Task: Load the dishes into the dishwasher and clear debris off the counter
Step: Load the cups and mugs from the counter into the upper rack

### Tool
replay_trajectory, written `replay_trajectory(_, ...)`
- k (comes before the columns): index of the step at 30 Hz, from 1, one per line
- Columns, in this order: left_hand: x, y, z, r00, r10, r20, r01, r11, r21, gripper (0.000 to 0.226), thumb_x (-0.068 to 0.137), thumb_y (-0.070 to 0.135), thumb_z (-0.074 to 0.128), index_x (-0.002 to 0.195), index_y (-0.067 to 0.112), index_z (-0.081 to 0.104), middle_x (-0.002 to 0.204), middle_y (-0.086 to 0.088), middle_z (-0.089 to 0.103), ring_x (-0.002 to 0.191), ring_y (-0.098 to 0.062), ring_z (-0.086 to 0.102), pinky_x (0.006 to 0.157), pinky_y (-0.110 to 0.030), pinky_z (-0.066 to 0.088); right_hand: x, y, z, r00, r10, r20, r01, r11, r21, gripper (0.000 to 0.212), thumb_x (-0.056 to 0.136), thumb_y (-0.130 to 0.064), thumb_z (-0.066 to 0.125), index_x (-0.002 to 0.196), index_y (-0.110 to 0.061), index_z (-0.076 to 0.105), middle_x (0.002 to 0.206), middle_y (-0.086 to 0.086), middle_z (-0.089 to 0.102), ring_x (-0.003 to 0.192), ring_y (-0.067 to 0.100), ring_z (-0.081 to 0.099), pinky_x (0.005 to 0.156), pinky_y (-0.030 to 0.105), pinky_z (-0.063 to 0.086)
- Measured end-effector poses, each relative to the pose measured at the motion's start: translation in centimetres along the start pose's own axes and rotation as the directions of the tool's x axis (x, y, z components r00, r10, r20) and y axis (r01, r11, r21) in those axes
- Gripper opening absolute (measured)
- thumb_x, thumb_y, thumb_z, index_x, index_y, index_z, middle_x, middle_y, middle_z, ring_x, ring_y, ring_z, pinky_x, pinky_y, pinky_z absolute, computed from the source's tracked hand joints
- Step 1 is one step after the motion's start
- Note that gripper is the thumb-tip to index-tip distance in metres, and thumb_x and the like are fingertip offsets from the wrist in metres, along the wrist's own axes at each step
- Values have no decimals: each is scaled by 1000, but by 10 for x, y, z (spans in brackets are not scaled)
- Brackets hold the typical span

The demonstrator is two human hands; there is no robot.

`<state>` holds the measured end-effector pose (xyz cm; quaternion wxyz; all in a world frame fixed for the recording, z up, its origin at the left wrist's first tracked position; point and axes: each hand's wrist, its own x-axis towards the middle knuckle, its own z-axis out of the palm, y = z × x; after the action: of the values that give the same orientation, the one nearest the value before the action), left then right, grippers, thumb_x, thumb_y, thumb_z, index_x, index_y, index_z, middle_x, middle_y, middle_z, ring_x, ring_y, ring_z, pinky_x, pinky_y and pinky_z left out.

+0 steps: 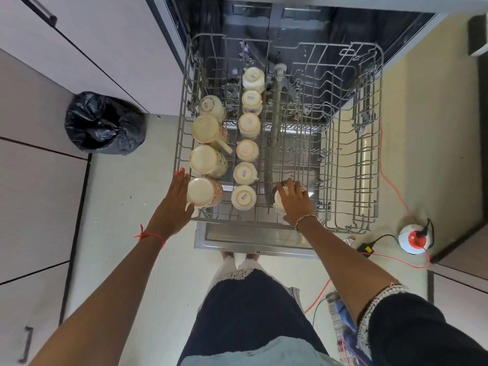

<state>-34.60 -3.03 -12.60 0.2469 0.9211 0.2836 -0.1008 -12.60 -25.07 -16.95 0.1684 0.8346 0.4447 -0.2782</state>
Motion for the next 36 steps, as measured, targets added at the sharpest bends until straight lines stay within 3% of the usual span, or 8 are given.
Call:
replay_trajectory(8,-4,-1,-1,1000,13,-19,-13,1000,-8,72,86,5,61,145,-4,19,154,-20,12,143,-32,9,108,-36,17,-3,4,-3,999,43,19,-44,996,81,93,79,-12,68,148,-15,4,149,22,13,139,39,15,112,45,28)
replay_trajectory(13,-7,-3,-1,999,36,-22,-36,999,6,71,87,5,60,144,-5,19,154,-21,13,143,-30,8,110,-34,14,-4,-3,-11,1000,-3,31,0,996,88,100,77,-20,71,148,-14,0,151,21,10,141,38,11,115,46,20)
replay_trajectory(18,-13,-1,-15,998,45,-52,-43,998,36,68,86,7,61,142,-7,25,151,-23,20,142,-35,15,111,-38,16,-8,-16,-36,997,-70,-7,71,995,74,88,83,-25,59,148,-13,1,154,17,2,143,34,0,116,50,6)
replay_trajectory(22,-22,-3,-36,993,95,-70,-90,993,73,63,84,8,65,137,-9,36,146,-25,33,138,-39,25,110,-49,28,-8,-35,-71,987,-162,-25,163,982,91,81,85,-20,56,147,-10,6,154,17,3,143,35,1,116,48,10)
replay_trajectory(26,-36,-9,-57,988,103,-114,-96,993,69,57,84,8,65,134,-6,42,144,-23,36,137,-39,27,109,-50,29,-5,-68,-108,974,-223,-31,225,973,57,78,86,-18,57,147,-8,9,153,19,4,142,35,7,115,46,16)
replay_trajectory(29,-46,-23,-71,988,86,-129,-80,995,55,57,82,7,66,133,-7,44,142,-24,39,136,-40,29,108,-51,30,-4,-100,-133,957,-274,-97,278,960,30,63,87,-12,52,141,-4,21,149,21,16,135,36,23,107,45,30)
replay_trajectory(34,-58,-72,-97,989,74,-125,-69,997,45,54,83,10,63,131,-6,45,141,-24,41,136,-39,31,108,-53,31,2,-170,-157,936,-320,-146,314,947,-60,54,85,-5,49,136,-2,29,142,21,27,129,34,33,98,42,36)
replay_trajectory(36,-62,-96,-109,989,80,-121,-73,995,68,50,85,19,54,128,-6,48,137,-24,45,132,-41,37,105,-53,31,7,-202,-165,935,-307,-179,306,951,-38,47,85,0,45,131,-1,35,135,21,34,124,34,38,94,41,39)
